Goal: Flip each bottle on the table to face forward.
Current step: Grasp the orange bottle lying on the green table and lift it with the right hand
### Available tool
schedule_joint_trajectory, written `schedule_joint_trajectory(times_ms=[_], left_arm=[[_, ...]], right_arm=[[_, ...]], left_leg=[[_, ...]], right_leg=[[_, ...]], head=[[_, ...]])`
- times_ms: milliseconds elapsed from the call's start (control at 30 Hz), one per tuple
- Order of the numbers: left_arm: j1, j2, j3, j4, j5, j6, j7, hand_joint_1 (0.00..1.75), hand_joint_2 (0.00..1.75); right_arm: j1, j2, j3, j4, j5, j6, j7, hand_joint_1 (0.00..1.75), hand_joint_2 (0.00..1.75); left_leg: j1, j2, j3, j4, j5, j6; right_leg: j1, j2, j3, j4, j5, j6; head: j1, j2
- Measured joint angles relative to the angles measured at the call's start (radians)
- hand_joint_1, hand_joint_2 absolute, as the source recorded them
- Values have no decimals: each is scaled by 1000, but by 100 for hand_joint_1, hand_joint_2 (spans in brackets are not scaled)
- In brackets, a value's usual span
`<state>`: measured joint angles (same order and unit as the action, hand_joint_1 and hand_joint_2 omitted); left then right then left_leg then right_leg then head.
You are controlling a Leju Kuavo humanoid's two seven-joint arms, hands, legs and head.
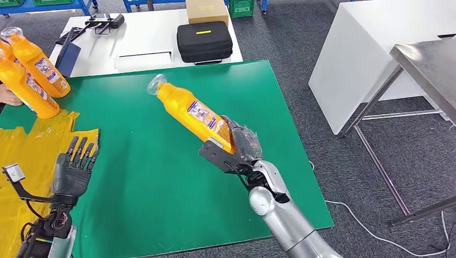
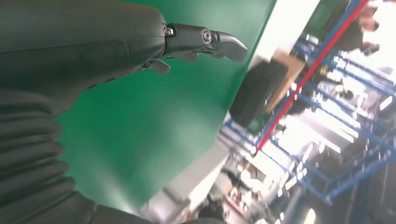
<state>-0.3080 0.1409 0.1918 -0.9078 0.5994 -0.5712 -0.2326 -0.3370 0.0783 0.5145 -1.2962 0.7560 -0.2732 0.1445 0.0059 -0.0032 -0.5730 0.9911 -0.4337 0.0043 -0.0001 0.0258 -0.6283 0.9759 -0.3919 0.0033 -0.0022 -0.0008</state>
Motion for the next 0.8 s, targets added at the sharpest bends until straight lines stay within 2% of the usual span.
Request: schedule_joint_trajectory(times_ms=[133, 367, 567, 800], left_arm=[[-16, -6, -63, 0, 39, -20, 18, 0, 175], [-66, -42, -184, 0, 89, -32, 52, 0, 175], [-101, -56, -237, 6, 116, -53, 64, 0, 175], [-162, -72, -288, 35, 134, -57, 67, 0, 175]], right_arm=[[-16, 11, -12, -1, -9, 1, -15, 175, 175], [-141, 87, -12, 131, -12, 2, -24, 175, 175], [-204, 132, -3, 231, -11, 16, -23, 175, 175], [-263, 214, 29, 362, -8, 46, -8, 175, 175]], left_leg=[[0, 0, -1, 0, 0, 0], [0, 0, -1, 0, 1, 0], [0, 0, -1, 0, 1, 0], [0, 0, -2, 0, 1, 0]], right_leg=[[0, 0, 0, 0, 0, 0], [0, 0, 0, 1, 0, 0], [0, 0, -1, 1, 0, 0], [0, -1, -1, 1, 0, 0]], head=[[0, 0], [0, 0], [0, 0], [0, 0]])
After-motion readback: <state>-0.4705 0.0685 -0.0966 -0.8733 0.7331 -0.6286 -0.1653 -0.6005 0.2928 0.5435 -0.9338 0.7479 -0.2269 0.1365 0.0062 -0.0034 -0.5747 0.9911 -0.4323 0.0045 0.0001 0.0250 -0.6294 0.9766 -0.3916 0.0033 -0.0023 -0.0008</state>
